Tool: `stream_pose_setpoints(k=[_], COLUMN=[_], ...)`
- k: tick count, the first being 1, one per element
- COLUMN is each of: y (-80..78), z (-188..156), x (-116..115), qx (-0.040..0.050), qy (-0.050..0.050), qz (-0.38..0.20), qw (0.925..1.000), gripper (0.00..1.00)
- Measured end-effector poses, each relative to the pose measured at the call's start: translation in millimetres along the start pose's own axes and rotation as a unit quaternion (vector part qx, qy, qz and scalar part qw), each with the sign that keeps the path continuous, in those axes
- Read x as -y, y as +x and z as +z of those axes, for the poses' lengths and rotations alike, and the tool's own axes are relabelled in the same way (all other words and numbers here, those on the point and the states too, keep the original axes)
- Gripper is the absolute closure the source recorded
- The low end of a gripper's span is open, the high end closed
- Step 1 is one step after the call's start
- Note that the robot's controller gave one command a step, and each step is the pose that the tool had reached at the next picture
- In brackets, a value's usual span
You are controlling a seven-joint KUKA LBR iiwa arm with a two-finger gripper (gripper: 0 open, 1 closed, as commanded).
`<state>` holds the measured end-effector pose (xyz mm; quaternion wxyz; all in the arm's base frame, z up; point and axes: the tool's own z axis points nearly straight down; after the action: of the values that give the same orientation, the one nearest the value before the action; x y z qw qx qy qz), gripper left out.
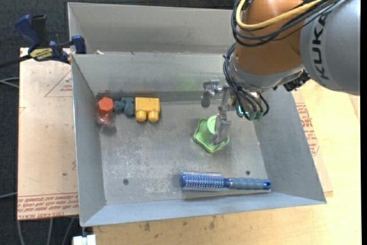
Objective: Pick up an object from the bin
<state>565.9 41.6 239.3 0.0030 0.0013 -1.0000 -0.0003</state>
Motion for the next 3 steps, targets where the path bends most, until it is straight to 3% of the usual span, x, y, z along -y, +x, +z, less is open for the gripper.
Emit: stream_pose_setpoints(k=[1,2,3], y=[33.0,-21.8,-64.5], z=[127,162,168], x=[42,94,131], qx=[0.0001,0.0055,0.0064], qy=[0.0,0.001,0.002], qz=[-0.111,-0.088,-0.202], qw=[0.9938,0.9961,0.9793], gripper=[0.0,0.0,0.0])
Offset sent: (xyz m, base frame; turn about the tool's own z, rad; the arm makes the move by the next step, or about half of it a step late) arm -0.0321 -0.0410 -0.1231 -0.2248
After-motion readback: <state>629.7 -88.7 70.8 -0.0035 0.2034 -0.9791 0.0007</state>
